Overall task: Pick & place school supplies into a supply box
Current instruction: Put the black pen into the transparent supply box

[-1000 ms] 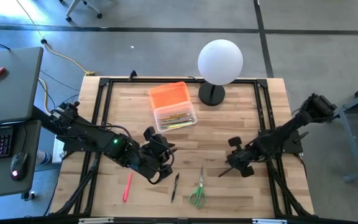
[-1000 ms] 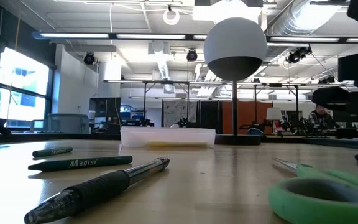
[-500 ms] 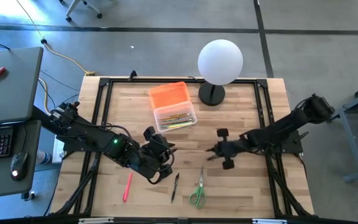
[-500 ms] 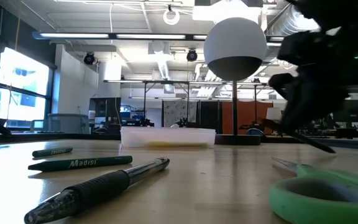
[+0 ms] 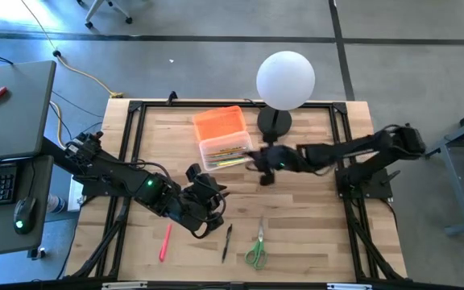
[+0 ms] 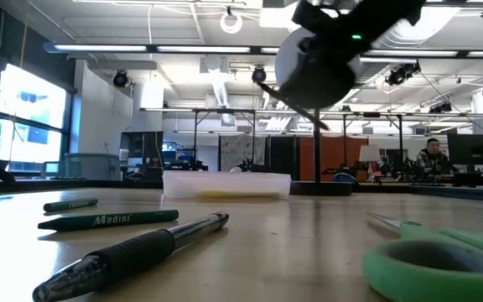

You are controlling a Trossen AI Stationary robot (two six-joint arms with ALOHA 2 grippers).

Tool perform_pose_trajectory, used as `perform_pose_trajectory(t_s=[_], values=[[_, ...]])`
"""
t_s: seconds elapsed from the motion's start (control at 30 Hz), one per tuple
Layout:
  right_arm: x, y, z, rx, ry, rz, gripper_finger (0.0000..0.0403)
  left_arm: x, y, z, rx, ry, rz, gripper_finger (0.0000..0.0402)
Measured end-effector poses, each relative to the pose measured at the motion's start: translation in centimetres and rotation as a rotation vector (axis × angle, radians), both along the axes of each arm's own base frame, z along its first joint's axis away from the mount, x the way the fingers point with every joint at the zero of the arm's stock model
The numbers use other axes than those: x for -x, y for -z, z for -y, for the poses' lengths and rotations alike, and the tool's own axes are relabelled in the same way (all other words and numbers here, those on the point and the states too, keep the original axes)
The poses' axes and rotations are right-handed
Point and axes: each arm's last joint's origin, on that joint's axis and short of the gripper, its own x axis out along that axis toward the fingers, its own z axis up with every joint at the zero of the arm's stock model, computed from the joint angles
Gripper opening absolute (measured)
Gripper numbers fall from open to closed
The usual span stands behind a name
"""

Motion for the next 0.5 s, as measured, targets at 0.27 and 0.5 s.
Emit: perform_pose_trajectory(t_s=[0.27,0.5], values=[[-8.2,3.2,1.7,0.11,0.073,-0.133,0.0001,0.0,0.0,-0.1,-0.016,-0.014,0.002,0.0117],[-13.1,8.2,3.2,0.165,0.043,-0.313,0.0001,0.2,0.2,-0.2,-0.032,-0.013,-0.024,0.0117]])
